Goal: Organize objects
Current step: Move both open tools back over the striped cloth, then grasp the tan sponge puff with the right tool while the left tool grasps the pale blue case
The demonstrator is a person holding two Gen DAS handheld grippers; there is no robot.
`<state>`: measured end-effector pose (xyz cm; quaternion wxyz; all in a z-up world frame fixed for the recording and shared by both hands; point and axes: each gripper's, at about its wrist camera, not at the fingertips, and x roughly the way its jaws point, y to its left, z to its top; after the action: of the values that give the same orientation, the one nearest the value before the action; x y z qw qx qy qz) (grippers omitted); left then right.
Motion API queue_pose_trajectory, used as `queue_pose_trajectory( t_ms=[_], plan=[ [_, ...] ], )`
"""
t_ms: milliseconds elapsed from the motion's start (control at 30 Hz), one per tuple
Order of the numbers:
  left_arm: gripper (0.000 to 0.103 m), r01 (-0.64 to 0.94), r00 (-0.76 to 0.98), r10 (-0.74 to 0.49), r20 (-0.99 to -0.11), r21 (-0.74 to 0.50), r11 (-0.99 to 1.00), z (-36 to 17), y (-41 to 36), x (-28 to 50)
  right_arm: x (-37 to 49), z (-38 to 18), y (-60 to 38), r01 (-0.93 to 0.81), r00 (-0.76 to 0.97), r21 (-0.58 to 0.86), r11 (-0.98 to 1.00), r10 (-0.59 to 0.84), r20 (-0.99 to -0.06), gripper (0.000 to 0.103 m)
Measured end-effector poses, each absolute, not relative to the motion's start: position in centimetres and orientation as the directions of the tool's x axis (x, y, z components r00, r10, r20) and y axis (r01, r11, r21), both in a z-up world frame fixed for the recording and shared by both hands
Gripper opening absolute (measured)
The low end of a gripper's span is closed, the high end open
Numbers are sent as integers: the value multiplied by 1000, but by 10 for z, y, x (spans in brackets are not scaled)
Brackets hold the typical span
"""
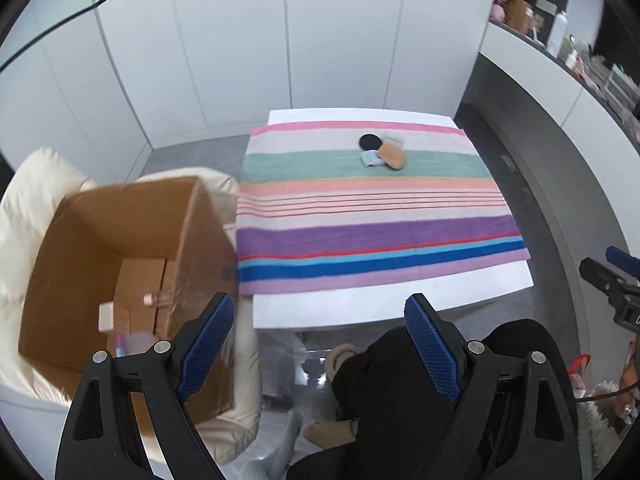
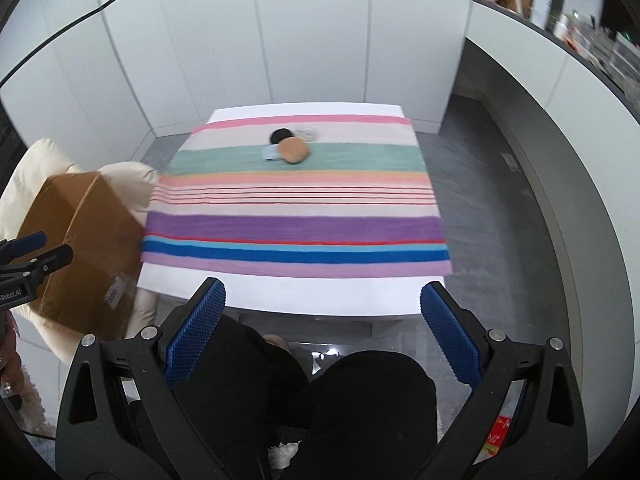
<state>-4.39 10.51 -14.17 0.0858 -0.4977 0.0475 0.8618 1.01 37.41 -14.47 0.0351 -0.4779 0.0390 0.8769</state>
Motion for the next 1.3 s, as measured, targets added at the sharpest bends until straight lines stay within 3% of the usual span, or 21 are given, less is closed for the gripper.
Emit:
queue_pose_trajectory(
  t_ms=[400,667,933,1300],
  plan=[
    [88,-187,-470,138,-872,-54,-981,-147,124,-89,-24,-151,401,-130,-562,9,-992,66,-825,100],
    [88,-177,-480,121,-869,-38,-983,-166,143,-154,-91,-183,404,-86,-539,79,-993,-20,-842,100],
    [88,-186,-433,64,-899,20,-982,-231,165,-226,-181,-250,394,-65,-496,130,-989,-80,-865,100],
    [88,-77,-322,99,-941,-78,-994,-323,173,-296,-308,-339,375,-65,-509,303,-951,-230,-830,100]
  ],
)
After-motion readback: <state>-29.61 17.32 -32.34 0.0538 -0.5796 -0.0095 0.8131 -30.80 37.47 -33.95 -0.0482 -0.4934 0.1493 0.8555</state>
